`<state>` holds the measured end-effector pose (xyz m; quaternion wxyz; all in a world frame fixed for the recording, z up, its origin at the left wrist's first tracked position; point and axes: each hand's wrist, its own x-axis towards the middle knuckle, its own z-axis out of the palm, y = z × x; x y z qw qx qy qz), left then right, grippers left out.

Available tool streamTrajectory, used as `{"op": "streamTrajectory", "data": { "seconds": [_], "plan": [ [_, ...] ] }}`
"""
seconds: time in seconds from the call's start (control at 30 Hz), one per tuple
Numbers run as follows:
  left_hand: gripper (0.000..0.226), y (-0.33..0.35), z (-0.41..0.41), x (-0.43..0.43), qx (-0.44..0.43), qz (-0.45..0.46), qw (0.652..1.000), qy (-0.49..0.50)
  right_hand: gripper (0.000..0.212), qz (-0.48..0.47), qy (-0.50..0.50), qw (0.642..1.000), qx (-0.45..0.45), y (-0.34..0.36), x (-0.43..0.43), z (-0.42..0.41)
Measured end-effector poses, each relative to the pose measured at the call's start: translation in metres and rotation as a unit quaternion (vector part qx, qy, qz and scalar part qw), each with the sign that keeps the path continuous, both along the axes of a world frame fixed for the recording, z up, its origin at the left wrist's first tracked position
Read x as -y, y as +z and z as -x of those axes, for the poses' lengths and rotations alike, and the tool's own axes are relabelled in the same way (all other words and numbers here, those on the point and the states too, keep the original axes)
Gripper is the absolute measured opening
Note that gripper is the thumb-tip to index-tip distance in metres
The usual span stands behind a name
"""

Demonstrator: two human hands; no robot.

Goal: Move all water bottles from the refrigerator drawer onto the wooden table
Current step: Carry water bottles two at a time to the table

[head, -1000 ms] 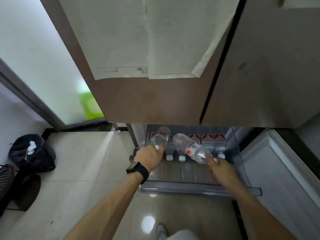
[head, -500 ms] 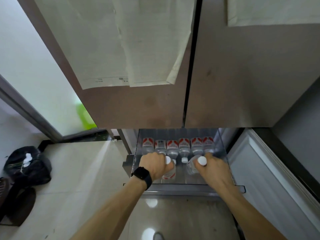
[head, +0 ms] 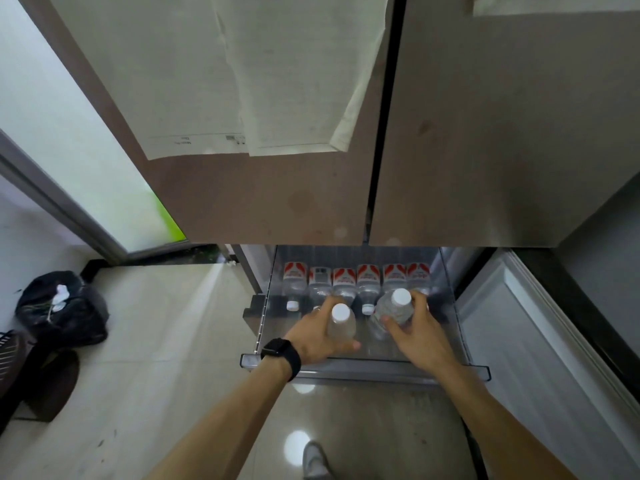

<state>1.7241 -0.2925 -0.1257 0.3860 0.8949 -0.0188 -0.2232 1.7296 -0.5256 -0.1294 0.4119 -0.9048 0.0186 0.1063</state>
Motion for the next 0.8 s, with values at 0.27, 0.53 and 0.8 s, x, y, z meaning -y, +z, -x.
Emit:
{"op": "streamTrajectory", "data": {
  "seconds": [0.27,0.53,0.8],
  "plan": [
    [0.075,-0.008,-0.003,0.021,0.032,-0.033,0.997,0.058,0.076,0.002,-0.052,0.998,-0.023,-0.002,-0.02,-0.024],
    [0.064,-0.003,0.005,0.029,0.044,-0.029,0.989,0.136,0.1,0.001,0.068,0.998,-0.013,-0.017,0.012,-0.017],
    [0.071,0.028,0.027,0.008,0.098,0.017,0.967,0.233,0.073,-0.012,0.025,1.0,-0.002,-0.017,0.021,-0.01]
  ]
}}
